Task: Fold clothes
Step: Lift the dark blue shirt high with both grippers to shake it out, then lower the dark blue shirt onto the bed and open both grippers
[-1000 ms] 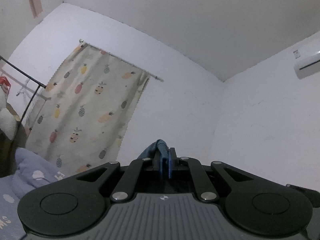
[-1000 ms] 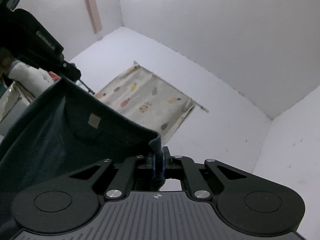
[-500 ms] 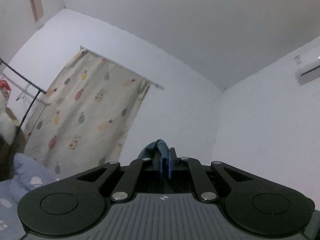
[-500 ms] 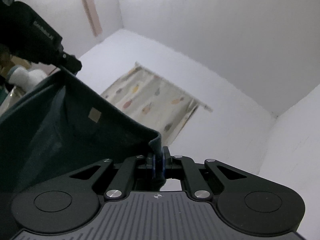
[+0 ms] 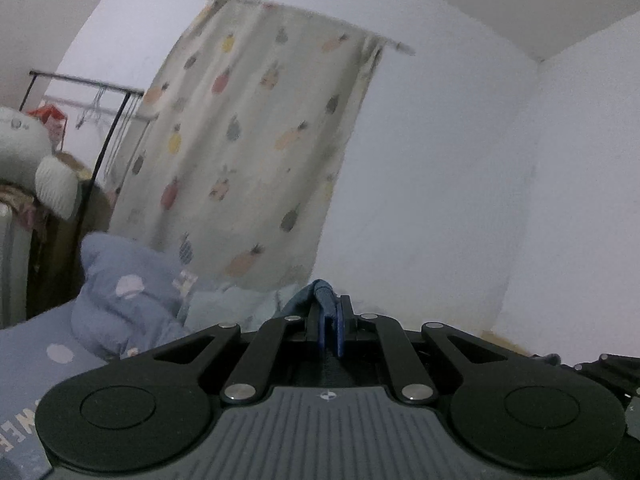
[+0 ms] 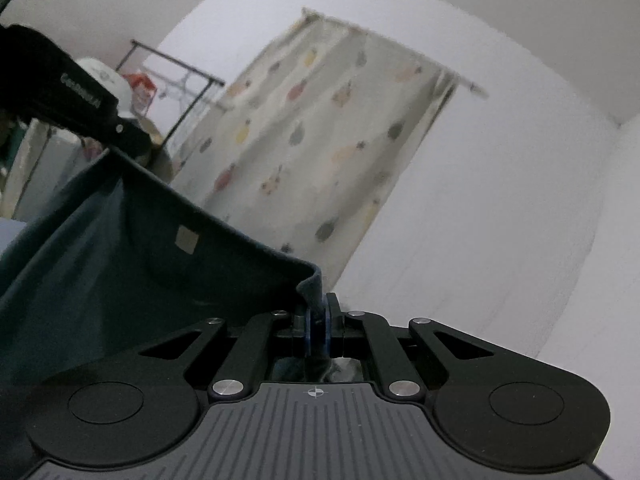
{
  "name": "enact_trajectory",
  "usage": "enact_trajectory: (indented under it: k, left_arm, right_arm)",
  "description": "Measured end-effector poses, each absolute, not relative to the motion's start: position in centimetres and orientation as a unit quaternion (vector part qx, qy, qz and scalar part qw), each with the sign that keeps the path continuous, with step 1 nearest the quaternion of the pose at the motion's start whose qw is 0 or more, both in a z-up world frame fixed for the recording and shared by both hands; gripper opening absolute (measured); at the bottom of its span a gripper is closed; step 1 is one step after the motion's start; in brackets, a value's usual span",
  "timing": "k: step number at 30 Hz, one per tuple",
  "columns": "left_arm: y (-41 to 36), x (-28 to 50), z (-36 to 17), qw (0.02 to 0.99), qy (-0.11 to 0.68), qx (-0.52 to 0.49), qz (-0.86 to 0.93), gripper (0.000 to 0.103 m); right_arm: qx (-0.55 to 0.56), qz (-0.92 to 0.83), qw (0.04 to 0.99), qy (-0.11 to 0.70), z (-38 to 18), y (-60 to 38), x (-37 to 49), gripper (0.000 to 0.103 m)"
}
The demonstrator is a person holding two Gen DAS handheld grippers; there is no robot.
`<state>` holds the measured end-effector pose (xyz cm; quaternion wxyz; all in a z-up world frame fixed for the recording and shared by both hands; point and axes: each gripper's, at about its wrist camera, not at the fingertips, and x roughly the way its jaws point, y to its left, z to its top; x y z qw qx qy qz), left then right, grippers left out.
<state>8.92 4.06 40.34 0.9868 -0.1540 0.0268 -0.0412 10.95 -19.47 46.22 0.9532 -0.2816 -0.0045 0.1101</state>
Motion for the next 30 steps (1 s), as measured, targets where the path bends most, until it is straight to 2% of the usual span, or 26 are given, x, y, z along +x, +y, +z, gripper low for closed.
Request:
enact_trajectory:
  k: [10,30]
  left_arm:
    - [2.4,20.6,33.5,0.986,0.116,-0.115,-0.003,0.008]
    - [3.7,40.1,9.9,0.936,0.334,-0.101,0.038,0.008]
  right_arm:
    - [-0.267,0.115,0.950,0.112,36.2,-16.6,23.7,0.007]
    - [-0.157,0.185,0.902,0.357,10.1,-16.0,42.6,0.008]
